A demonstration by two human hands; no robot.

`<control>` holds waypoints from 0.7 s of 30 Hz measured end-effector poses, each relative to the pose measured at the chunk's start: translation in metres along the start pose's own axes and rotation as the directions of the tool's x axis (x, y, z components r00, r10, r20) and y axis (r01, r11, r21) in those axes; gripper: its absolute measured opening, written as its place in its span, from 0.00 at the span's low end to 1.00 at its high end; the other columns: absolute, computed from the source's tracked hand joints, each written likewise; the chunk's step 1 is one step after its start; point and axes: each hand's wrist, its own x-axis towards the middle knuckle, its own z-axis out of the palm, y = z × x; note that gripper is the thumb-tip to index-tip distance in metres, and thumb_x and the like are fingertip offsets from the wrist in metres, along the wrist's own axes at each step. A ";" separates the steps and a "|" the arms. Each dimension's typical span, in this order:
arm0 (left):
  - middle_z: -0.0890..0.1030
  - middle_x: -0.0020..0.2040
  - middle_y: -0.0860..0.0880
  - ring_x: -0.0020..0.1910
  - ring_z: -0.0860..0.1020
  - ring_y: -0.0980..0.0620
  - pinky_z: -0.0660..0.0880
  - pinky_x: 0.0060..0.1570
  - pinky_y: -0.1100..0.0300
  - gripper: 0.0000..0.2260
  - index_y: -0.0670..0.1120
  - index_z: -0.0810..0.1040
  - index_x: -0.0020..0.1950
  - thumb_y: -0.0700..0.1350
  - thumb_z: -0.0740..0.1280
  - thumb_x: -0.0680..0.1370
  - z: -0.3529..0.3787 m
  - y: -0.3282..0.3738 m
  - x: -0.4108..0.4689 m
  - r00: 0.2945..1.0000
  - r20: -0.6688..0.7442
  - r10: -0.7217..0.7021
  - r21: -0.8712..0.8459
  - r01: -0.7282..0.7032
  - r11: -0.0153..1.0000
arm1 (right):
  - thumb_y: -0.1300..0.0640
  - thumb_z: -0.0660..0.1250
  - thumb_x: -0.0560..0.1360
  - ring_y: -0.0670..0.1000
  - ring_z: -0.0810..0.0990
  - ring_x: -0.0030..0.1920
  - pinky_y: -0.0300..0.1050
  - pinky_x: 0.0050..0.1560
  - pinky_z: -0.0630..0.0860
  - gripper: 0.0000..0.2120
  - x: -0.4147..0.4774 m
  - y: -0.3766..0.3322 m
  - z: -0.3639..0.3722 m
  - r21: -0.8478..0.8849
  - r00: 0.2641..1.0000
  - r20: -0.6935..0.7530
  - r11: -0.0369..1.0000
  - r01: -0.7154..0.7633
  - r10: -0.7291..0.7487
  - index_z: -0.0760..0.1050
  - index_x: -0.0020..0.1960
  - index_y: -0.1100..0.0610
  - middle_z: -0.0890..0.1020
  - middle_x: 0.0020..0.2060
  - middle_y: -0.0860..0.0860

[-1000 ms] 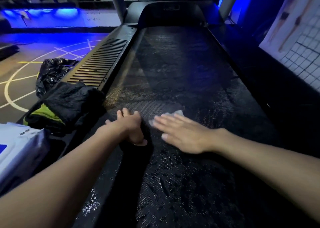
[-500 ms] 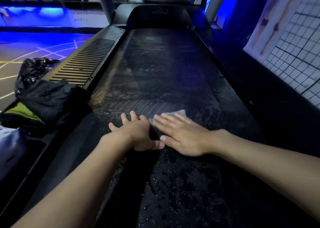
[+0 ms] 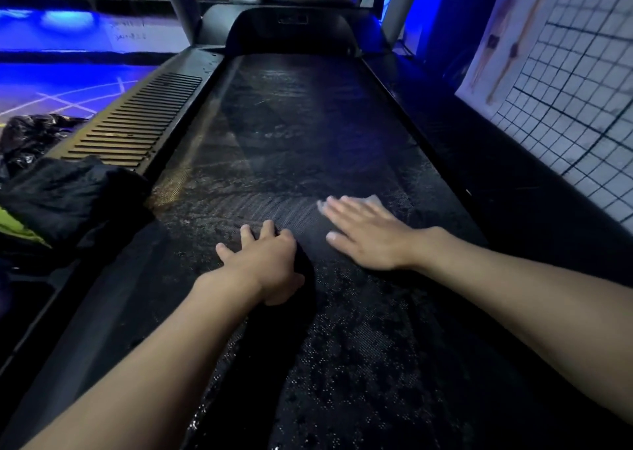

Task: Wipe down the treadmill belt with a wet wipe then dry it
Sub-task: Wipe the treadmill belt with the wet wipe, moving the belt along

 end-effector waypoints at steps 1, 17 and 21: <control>0.48 0.79 0.47 0.78 0.46 0.37 0.54 0.67 0.27 0.32 0.50 0.56 0.76 0.52 0.67 0.77 0.000 0.001 0.000 1.000 0.002 0.003 -0.002 -0.003 1.000 | 0.40 0.43 0.84 0.46 0.37 0.79 0.51 0.78 0.35 0.29 -0.007 -0.008 0.006 -0.015 0.997 0.013 0.997 0.073 -0.073 0.37 0.81 0.47 0.41 0.80 0.46; 0.41 0.80 0.48 0.77 0.38 0.36 0.46 0.63 0.22 0.39 0.65 0.48 0.77 0.68 0.65 0.72 0.003 0.029 -0.010 0.994 0.071 0.081 -0.037 -0.078 0.996 | 0.38 0.40 0.83 0.45 0.36 0.78 0.52 0.77 0.34 0.29 -0.037 0.045 0.005 0.019 0.990 0.028 0.990 -0.140 0.139 0.35 0.80 0.43 0.39 0.80 0.44; 0.41 0.80 0.53 0.78 0.39 0.40 0.48 0.65 0.22 0.38 0.59 0.50 0.79 0.62 0.67 0.75 0.001 0.038 -0.008 0.991 0.077 0.105 -0.041 -0.102 0.994 | 0.39 0.40 0.83 0.42 0.34 0.77 0.47 0.76 0.32 0.28 -0.058 0.039 0.012 0.064 0.999 0.047 0.998 0.019 -0.022 0.36 0.80 0.42 0.38 0.78 0.41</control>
